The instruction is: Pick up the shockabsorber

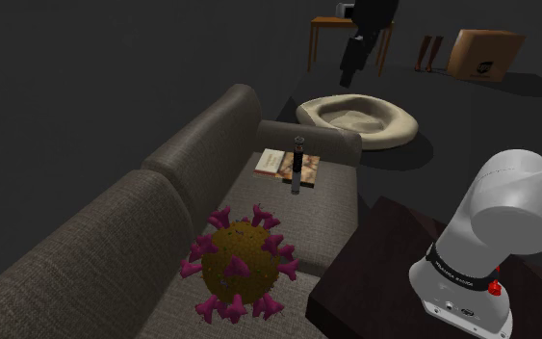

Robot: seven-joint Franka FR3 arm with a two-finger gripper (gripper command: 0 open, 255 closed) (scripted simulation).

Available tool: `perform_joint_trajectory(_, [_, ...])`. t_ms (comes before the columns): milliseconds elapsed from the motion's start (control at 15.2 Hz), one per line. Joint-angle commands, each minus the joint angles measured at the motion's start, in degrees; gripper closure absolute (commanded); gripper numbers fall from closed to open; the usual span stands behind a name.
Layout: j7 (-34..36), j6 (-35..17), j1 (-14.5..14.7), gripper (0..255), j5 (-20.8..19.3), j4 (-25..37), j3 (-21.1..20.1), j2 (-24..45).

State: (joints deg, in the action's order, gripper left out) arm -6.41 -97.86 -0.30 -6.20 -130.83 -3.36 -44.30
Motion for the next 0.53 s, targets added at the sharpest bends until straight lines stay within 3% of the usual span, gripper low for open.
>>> perform_joint_trajectory(0, [0.00, 0.00, 0.00, 0, 0.00, 0.00, 0.00, 0.00])
perform_joint_trajectory(462, [2.23, -16.26, -2.25, 0, 0.04, -9.90, 3.33, 3.63])
